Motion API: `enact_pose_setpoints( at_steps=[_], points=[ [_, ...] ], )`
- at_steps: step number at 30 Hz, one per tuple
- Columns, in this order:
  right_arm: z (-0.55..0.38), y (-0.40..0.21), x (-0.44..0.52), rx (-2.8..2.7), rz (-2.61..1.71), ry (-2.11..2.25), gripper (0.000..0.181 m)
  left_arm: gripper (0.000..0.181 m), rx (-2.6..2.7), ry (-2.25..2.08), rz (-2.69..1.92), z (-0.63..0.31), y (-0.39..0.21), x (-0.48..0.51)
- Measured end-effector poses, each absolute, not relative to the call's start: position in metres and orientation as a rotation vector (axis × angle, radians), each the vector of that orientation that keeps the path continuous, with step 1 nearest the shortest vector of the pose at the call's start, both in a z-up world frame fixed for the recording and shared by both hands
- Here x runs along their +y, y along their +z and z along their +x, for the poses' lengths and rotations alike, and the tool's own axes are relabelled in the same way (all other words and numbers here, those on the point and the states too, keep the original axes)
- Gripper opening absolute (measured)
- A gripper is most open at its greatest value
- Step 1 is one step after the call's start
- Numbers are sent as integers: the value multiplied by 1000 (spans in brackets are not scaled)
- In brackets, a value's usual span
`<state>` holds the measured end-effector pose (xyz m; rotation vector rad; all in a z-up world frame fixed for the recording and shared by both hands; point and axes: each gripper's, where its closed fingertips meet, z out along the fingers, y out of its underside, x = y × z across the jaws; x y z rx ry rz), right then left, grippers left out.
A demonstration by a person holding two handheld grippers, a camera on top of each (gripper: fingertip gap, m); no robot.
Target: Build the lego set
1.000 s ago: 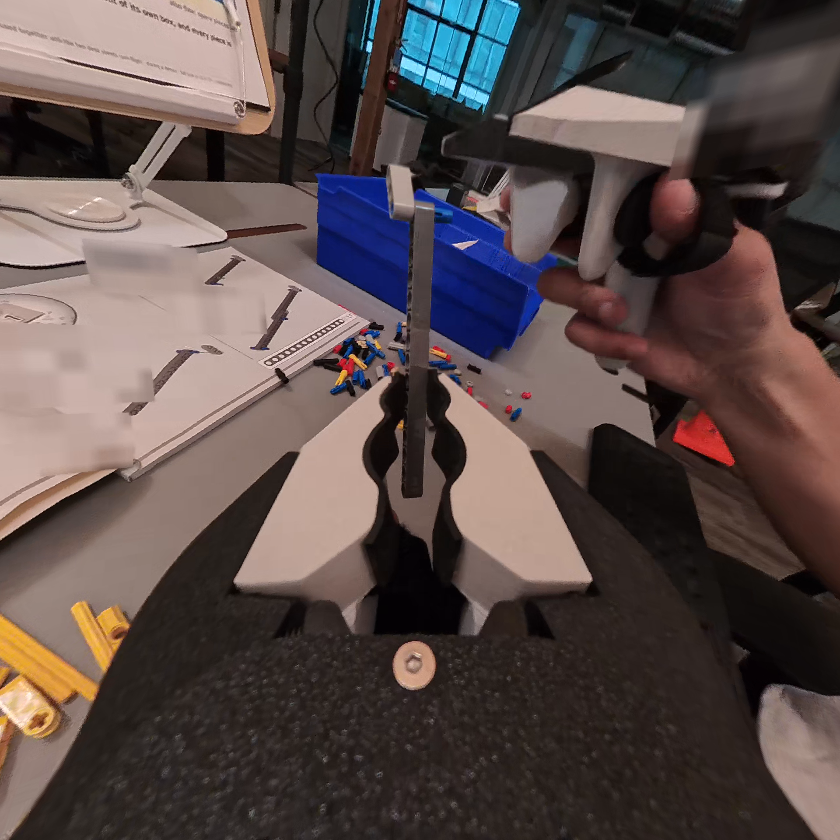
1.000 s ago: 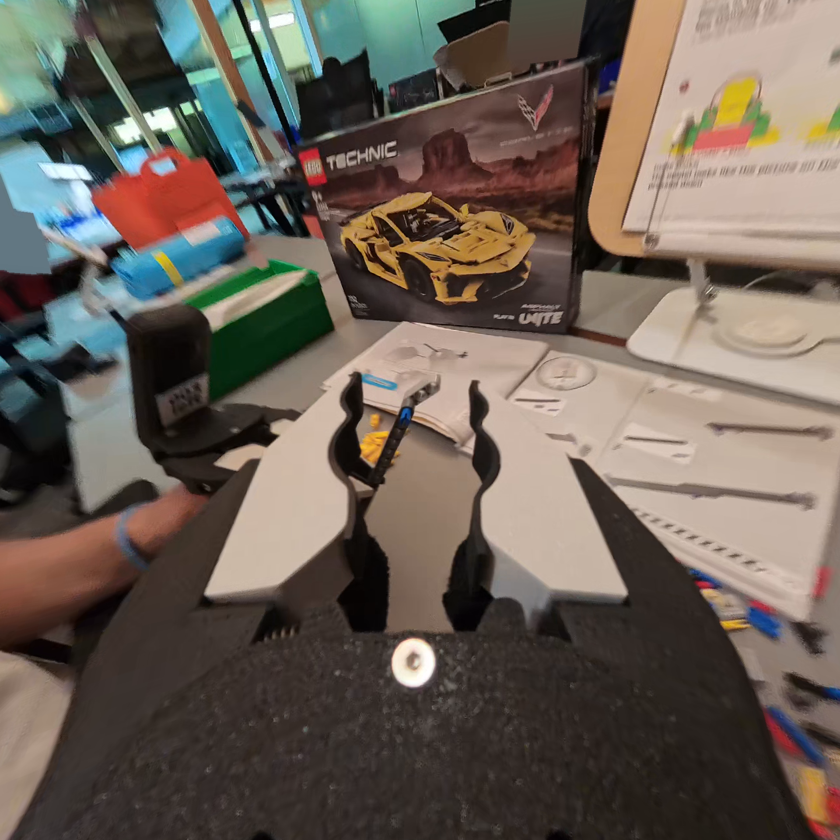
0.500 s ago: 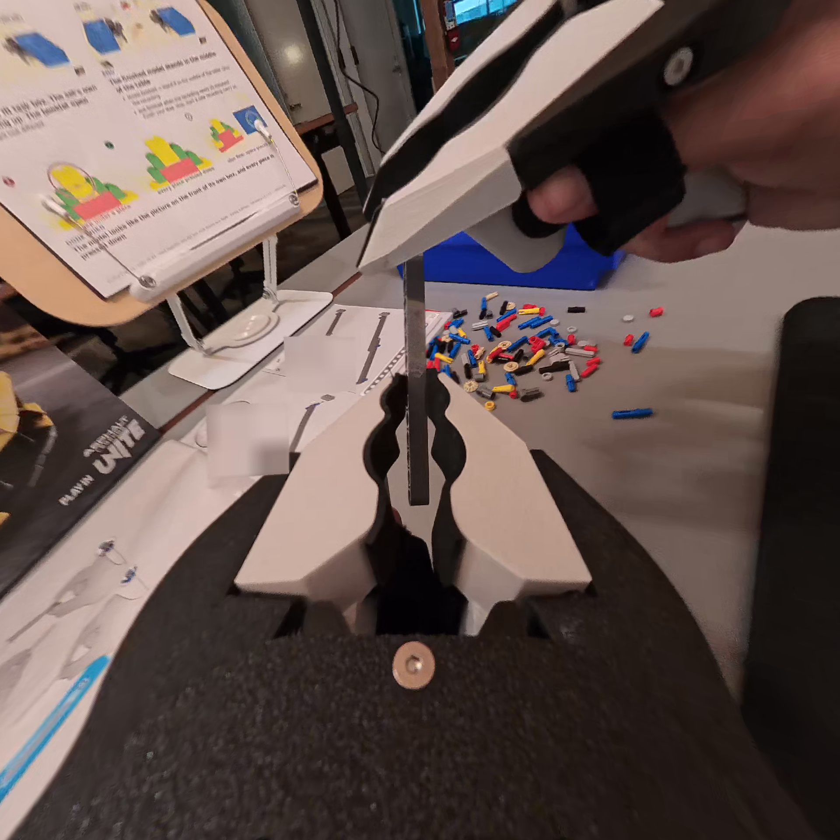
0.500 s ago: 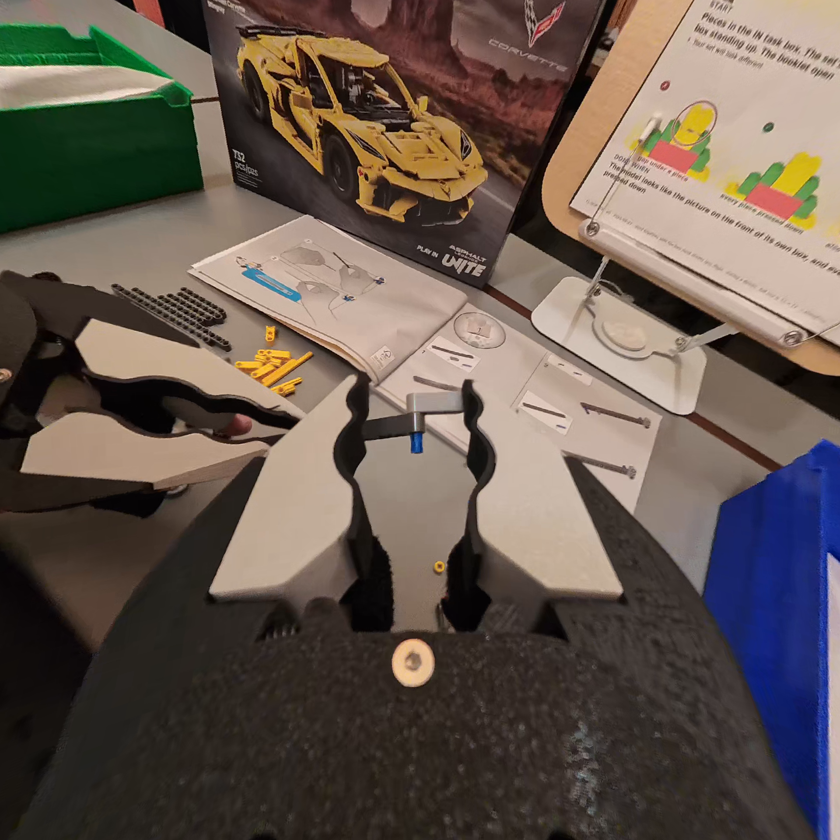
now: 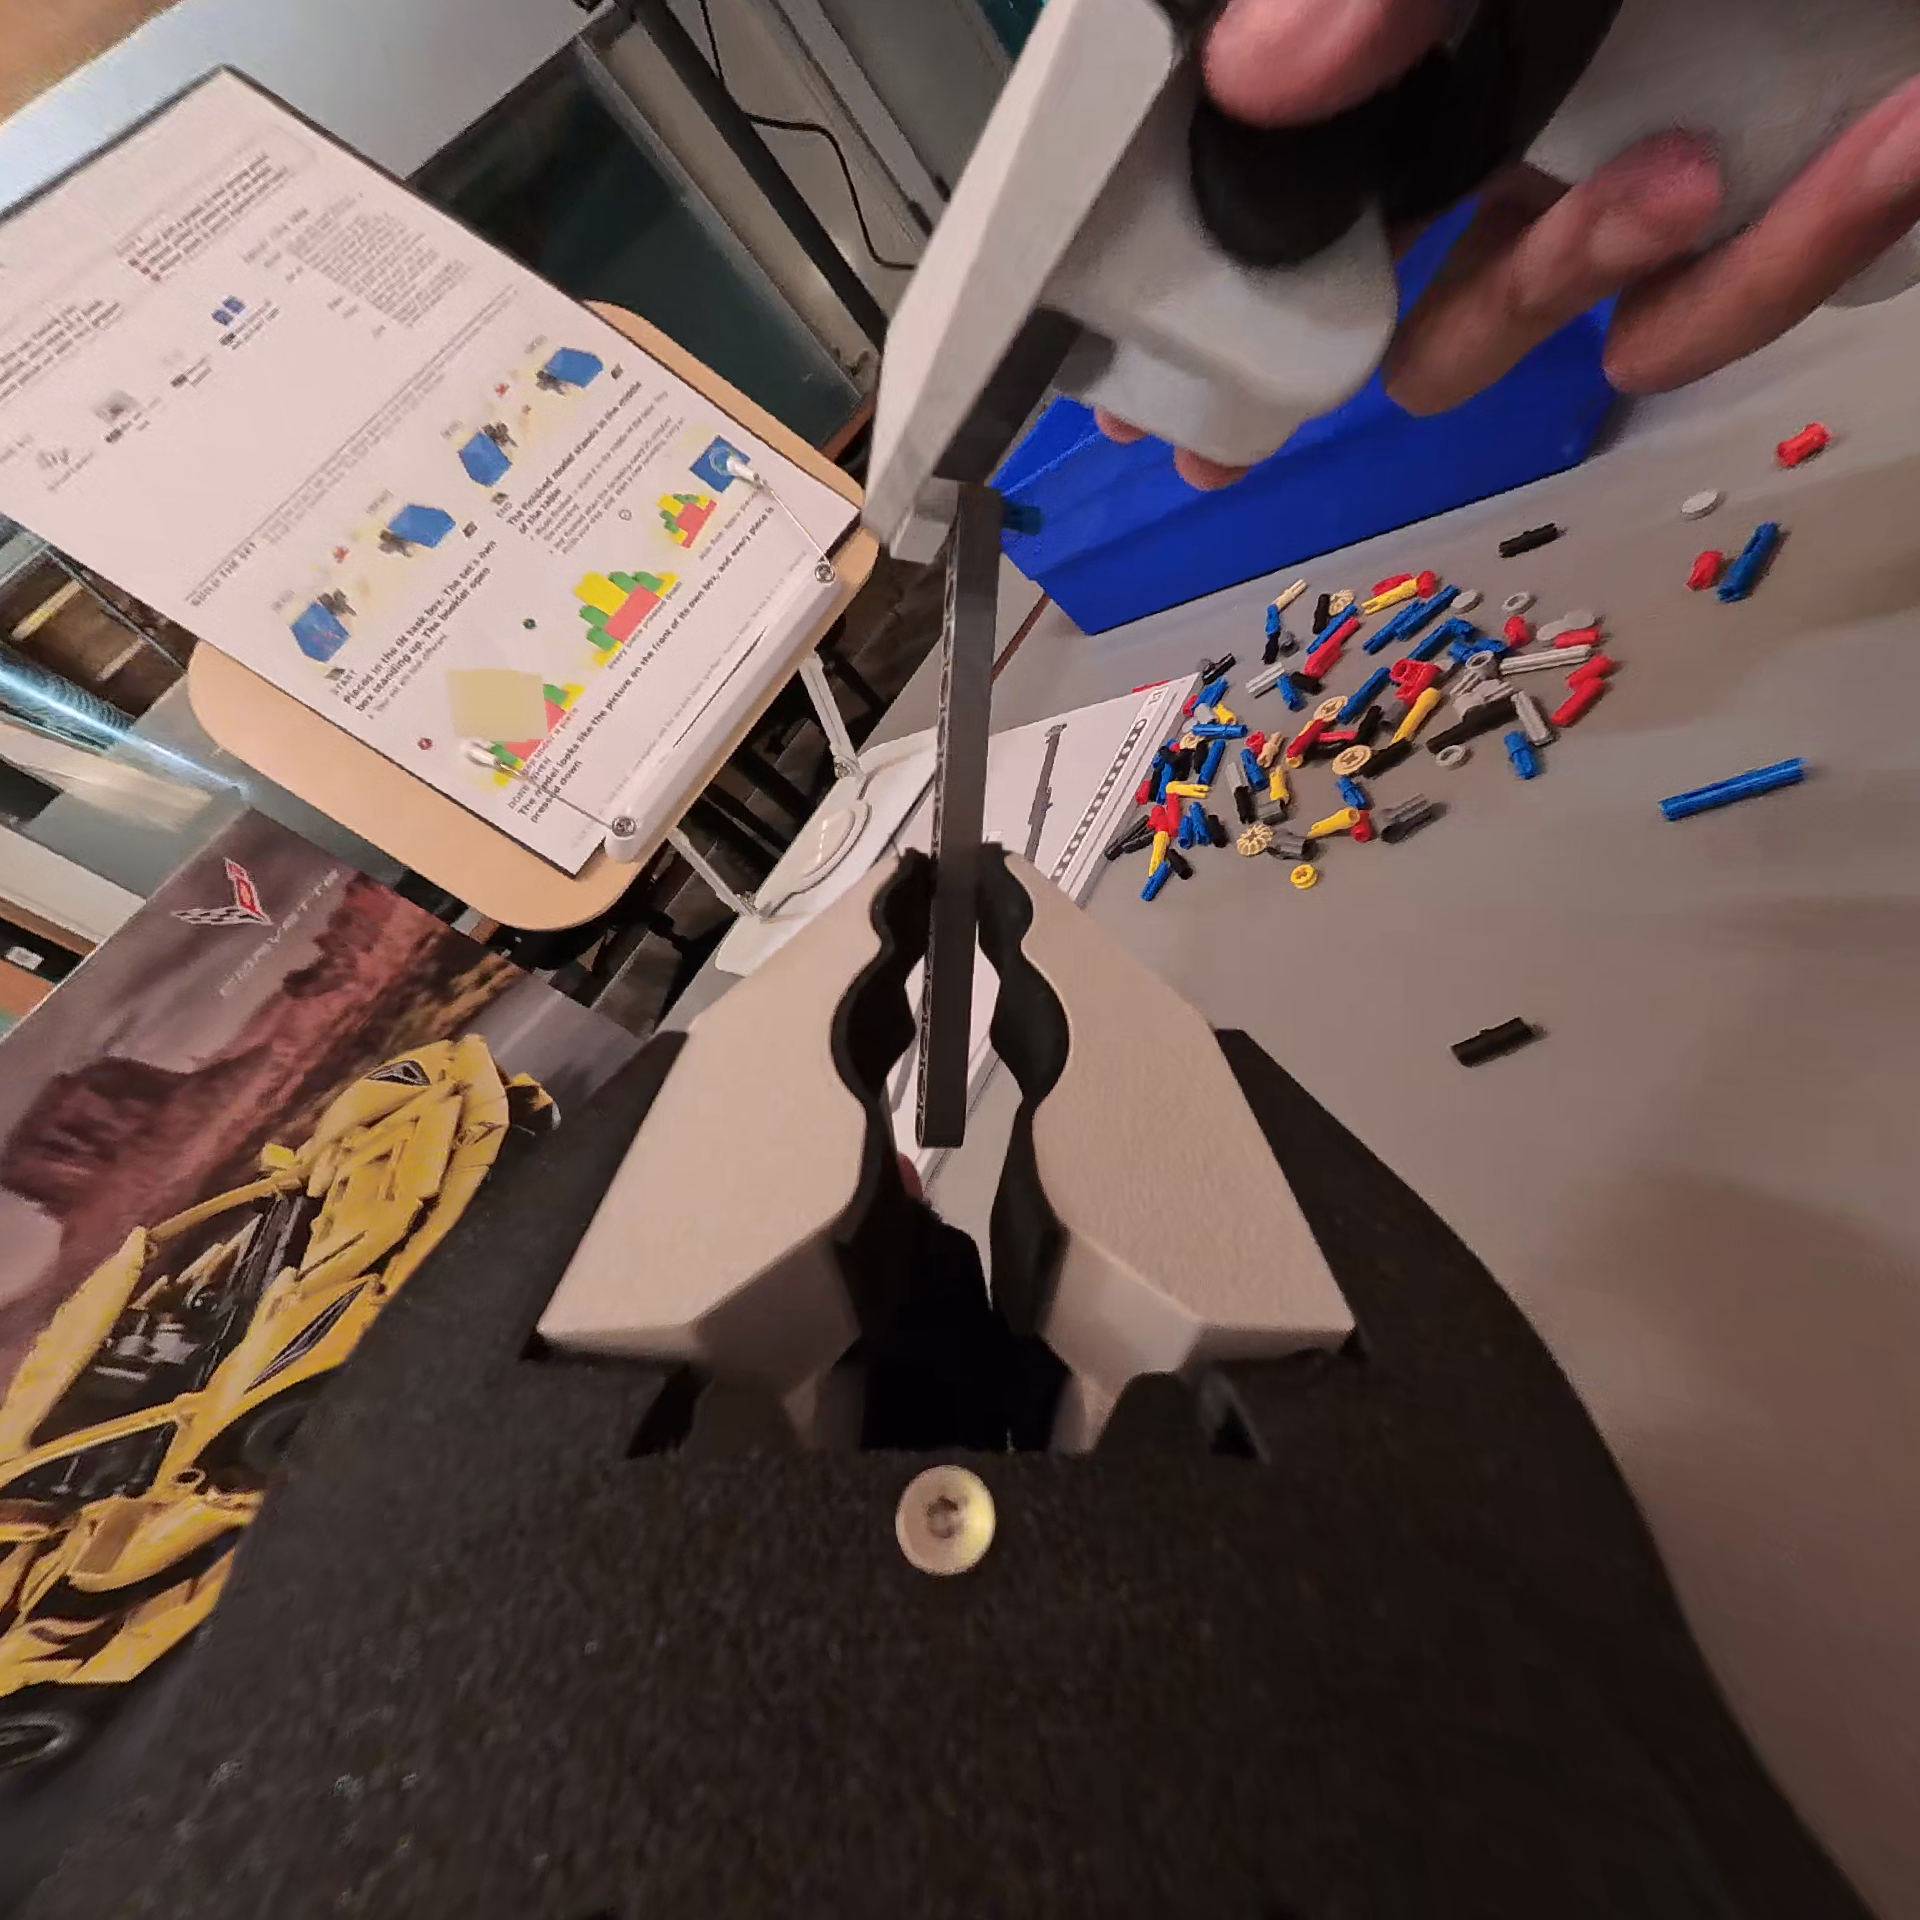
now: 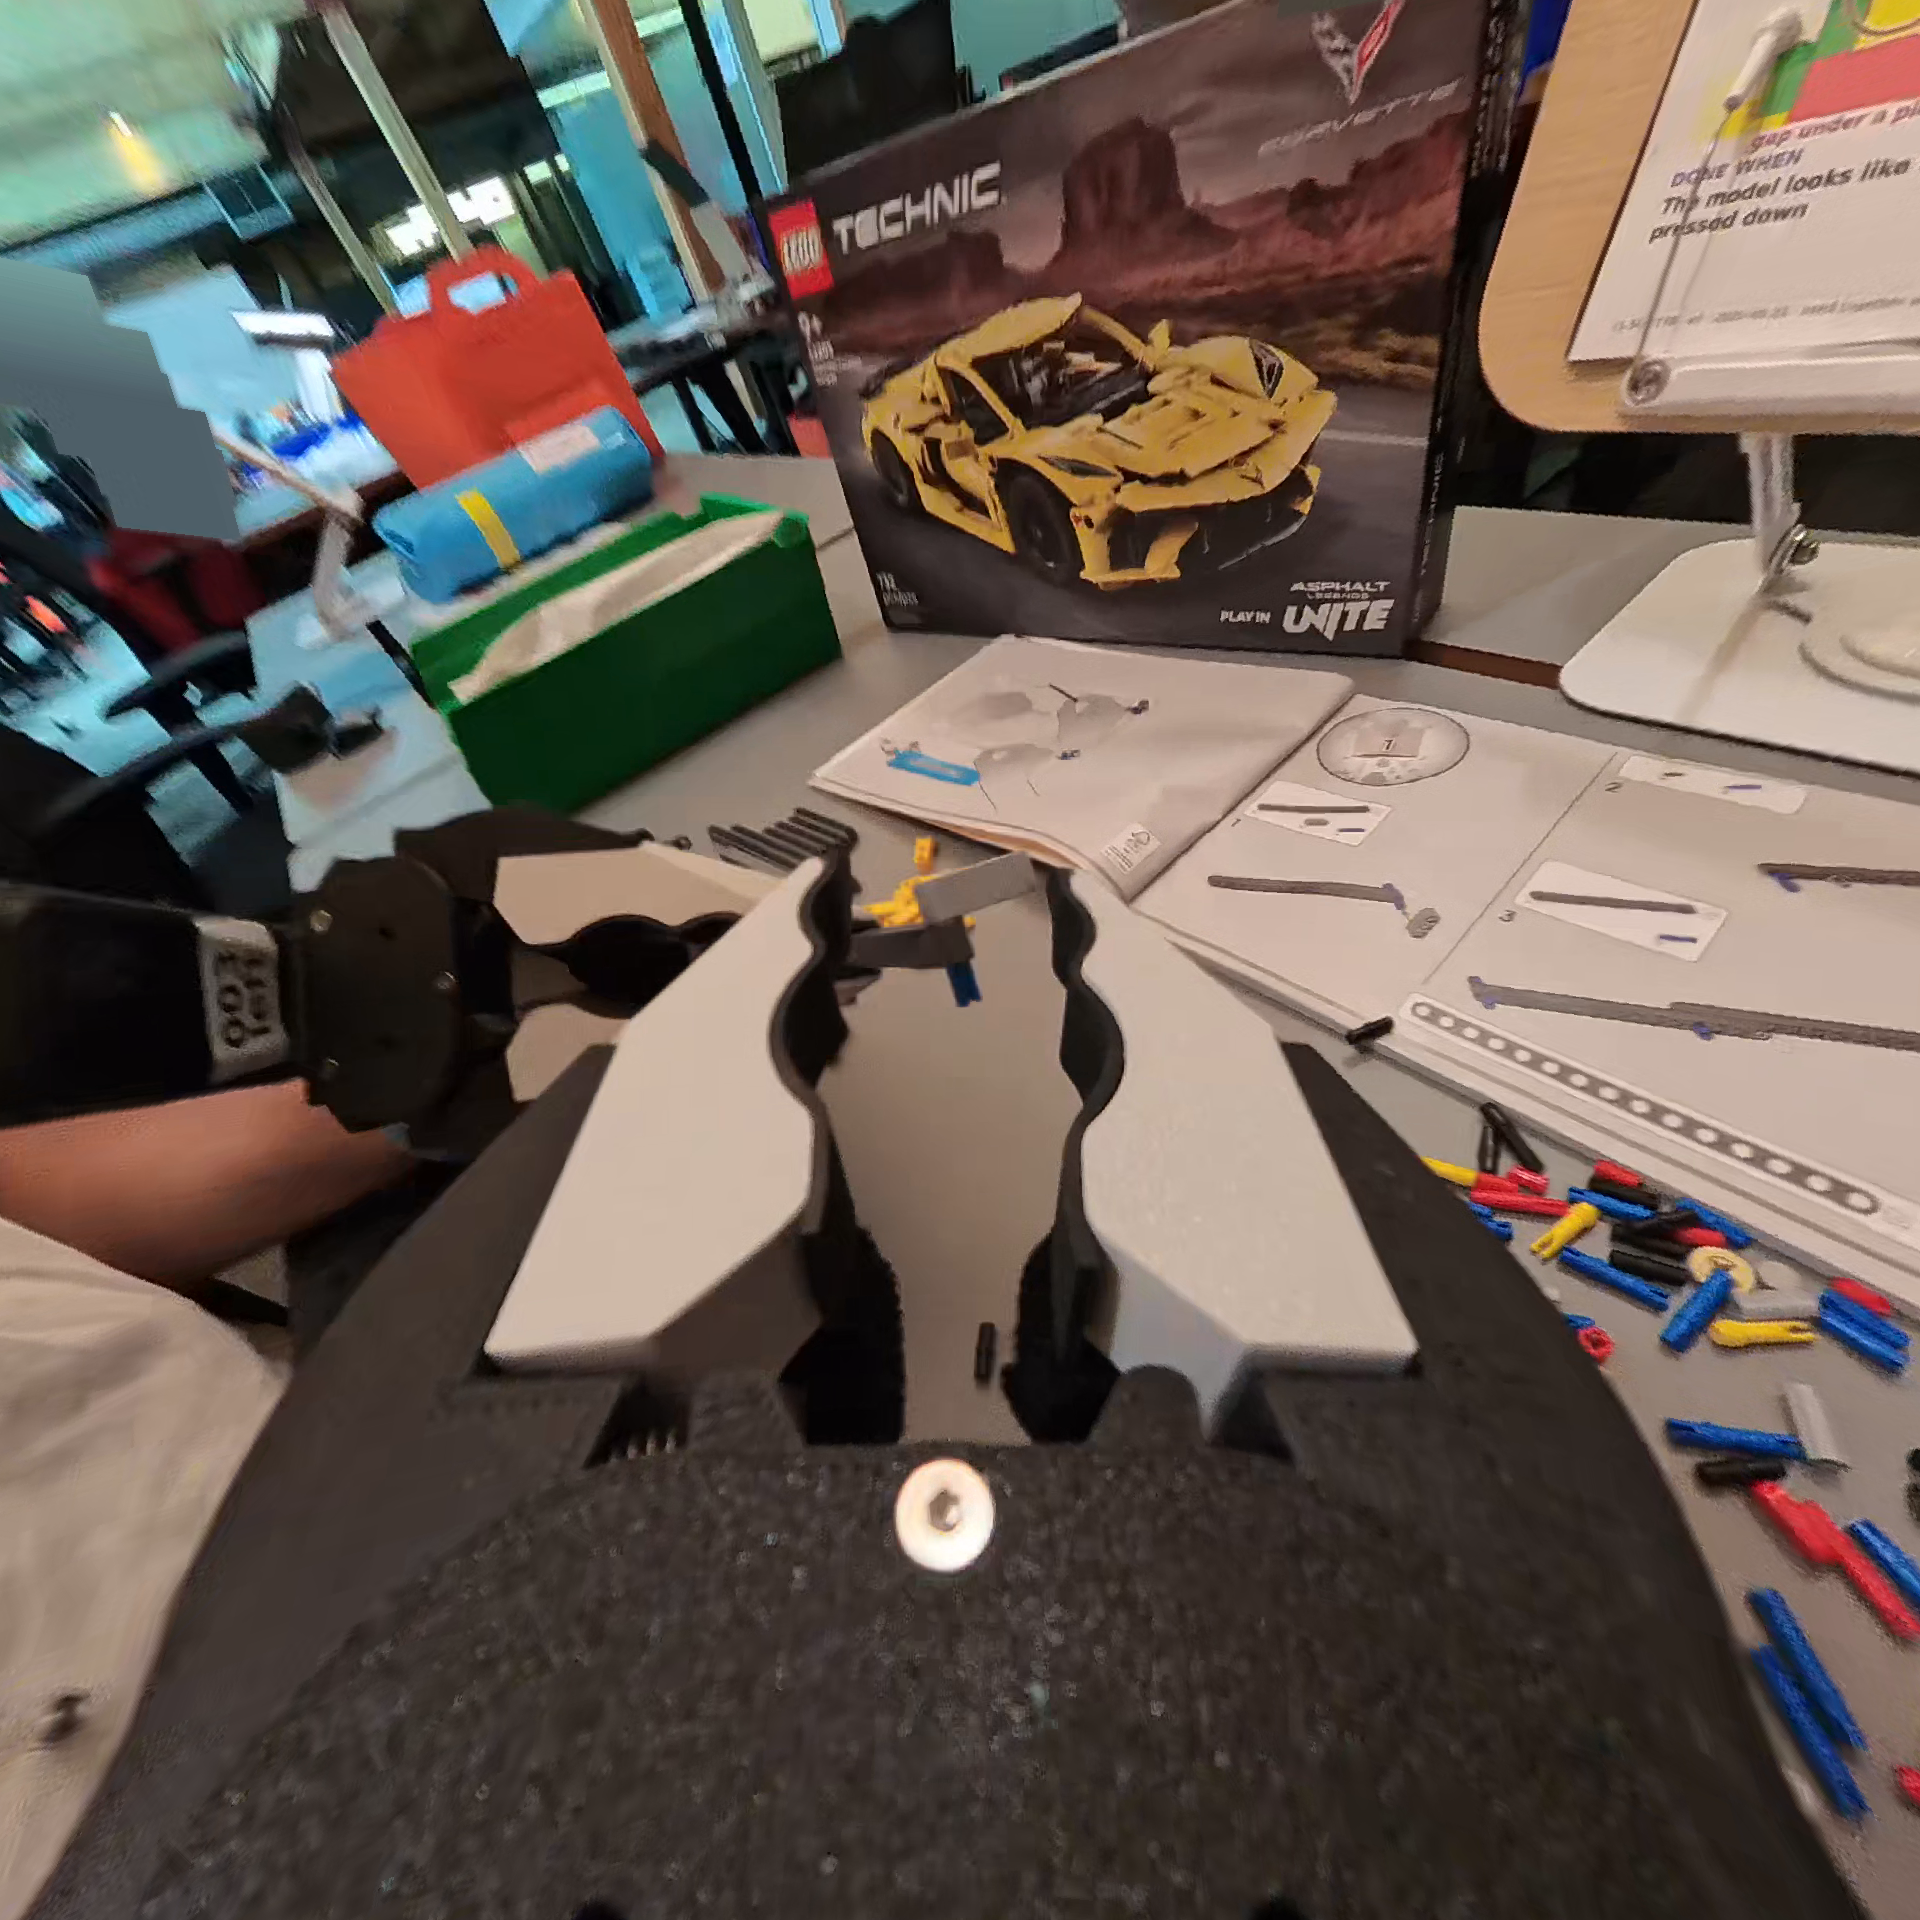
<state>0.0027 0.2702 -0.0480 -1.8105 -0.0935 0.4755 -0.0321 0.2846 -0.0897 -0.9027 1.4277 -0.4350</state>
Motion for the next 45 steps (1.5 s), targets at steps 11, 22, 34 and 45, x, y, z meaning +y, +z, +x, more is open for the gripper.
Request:
enact_pose_setpoints(
  at_steps=[11,22,34,45],
  points=[
    [2,-33,264,-84,-1727,439,35,8,1404,-569,-973,-33,-88,284],
    [-31,-25,265,-2,-1573,344,28,7,1251,-1395,-1180,-35,-64,265],
    [-29,-38,270,-18,-1680,172,11,8,1280,-1701,-1239,-34,-66,247],
    [-12,-33,275,196,-1652,168,6,8,1332,-1552,-1279,-30,-82,256]
  ],
)
